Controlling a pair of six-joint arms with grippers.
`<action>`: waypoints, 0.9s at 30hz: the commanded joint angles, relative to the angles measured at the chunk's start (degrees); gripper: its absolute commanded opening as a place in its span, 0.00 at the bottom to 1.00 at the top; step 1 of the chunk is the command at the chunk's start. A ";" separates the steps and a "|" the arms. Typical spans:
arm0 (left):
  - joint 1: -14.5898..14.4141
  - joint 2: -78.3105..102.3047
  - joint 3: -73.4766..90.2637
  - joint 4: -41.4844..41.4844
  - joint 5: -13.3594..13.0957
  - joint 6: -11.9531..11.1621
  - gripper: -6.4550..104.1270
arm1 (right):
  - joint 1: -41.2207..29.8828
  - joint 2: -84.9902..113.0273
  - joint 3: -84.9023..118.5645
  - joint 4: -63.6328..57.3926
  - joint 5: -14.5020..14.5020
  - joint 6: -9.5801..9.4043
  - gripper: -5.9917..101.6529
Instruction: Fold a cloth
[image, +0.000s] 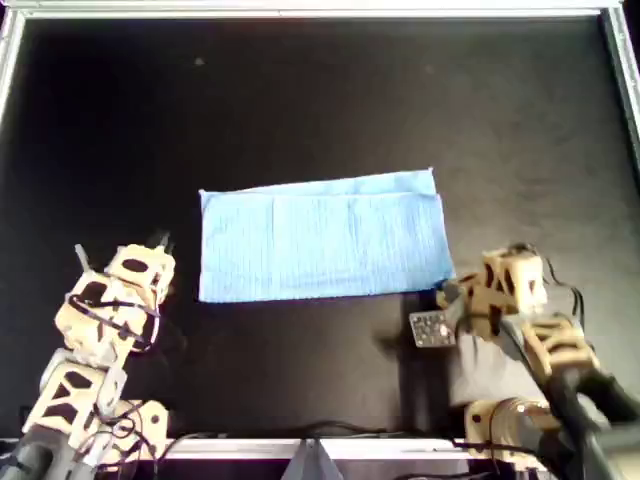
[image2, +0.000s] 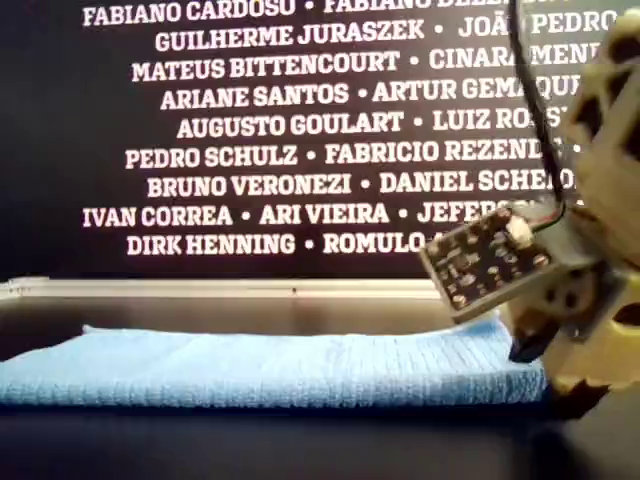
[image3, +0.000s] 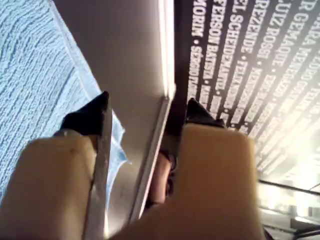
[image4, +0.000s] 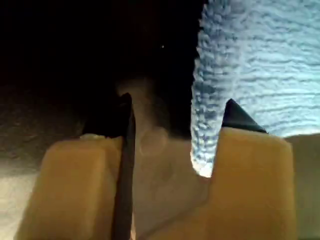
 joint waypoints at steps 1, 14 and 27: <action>1.23 0.88 -0.79 0.09 0.09 0.44 0.53 | -0.44 -1.76 -5.27 -0.44 0.18 0.44 0.72; 1.23 0.79 -0.79 0.09 0.09 0.44 0.53 | 0.18 -2.64 -5.98 -1.58 0.26 -0.18 0.72; 1.23 0.88 -0.79 0.09 0.09 0.44 0.53 | 0.26 -16.17 -15.56 -1.49 0.09 0.35 0.71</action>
